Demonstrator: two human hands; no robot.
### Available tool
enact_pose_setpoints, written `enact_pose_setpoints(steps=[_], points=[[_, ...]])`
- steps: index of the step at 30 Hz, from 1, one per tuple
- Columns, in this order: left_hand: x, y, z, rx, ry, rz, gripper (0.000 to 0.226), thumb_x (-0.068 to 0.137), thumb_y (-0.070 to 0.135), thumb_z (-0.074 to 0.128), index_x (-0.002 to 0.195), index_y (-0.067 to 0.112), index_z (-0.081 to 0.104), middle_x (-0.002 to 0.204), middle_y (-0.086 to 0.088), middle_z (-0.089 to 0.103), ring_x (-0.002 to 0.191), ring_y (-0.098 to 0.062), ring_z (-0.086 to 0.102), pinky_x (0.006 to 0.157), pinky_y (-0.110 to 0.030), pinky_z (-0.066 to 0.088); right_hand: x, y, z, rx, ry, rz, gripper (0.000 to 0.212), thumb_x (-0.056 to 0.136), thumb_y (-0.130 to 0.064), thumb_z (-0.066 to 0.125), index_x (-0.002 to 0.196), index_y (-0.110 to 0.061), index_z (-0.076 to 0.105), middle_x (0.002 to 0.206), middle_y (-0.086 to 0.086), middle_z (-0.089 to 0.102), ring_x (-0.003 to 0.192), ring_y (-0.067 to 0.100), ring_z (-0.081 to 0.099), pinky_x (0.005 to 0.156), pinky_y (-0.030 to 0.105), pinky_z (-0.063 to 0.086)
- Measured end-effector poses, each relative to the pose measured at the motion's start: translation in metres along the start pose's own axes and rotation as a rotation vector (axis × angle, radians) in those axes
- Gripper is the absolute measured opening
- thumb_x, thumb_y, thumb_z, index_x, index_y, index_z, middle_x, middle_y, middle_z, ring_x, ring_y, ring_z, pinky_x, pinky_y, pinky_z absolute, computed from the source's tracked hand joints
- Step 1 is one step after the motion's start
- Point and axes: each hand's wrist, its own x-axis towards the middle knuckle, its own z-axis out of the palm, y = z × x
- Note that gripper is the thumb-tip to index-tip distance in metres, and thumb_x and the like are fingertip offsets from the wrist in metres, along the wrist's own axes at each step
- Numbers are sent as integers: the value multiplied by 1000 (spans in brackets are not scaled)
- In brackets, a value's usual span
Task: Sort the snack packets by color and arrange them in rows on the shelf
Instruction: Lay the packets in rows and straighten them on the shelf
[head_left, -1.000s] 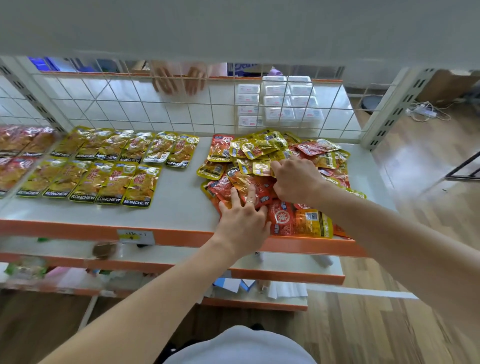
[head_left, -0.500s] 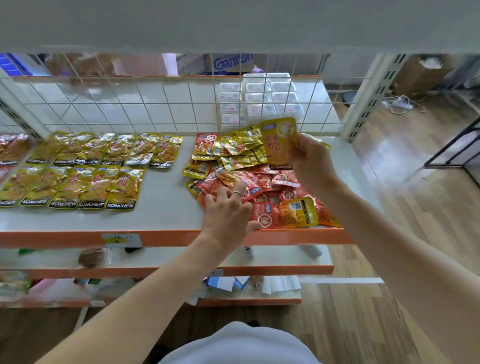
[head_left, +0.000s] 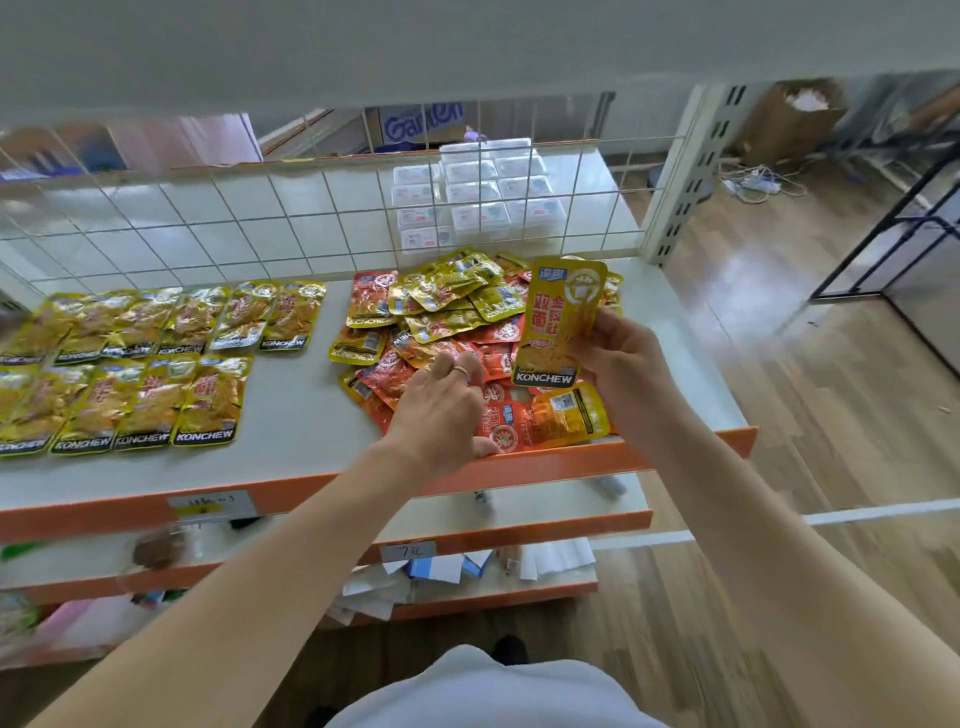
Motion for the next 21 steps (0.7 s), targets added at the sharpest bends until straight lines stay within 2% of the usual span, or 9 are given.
enact_pose_setpoints(steps=[6,11,16,19,21], points=[[13,-4,-8,9,-103,9,63,81,70,65,108,13,71,137,2,37,125,-22,29,103,-39,34,-2,2,-3,1,-11,9,40,84,11,55,94,-21,78,104,9,76,103,32,70,96,49,54],[20,-7,-10,33,-110,43,58,84,72,58,103,16,58,134,-1,34,123,-23,28,104,-42,32,-4,0,-2,-50,-23,18,39,90,17,51,102,-15,71,97,0,77,94,17,72,79,26,56],[18,-17,0,-393,-3,82,29,86,51,70,87,28,53,117,6,46,111,-17,35,97,-40,37,-4,-2,-4,-54,-12,48,39,91,15,51,102,-17,71,96,-1,77,93,18,73,77,26,56],[16,-24,1,-816,90,28,22,87,30,77,79,22,57,86,6,55,81,-10,50,72,-29,44,-1,-5,-4,-34,1,55,39,91,15,51,103,-16,72,98,1,77,97,22,73,87,36,58],[13,-28,-3,-997,179,-32,24,84,19,80,74,20,59,74,8,59,68,-5,52,63,-22,45,2,-8,-3,-16,5,51,41,90,16,49,101,-16,71,96,0,77,96,22,73,87,36,58]])
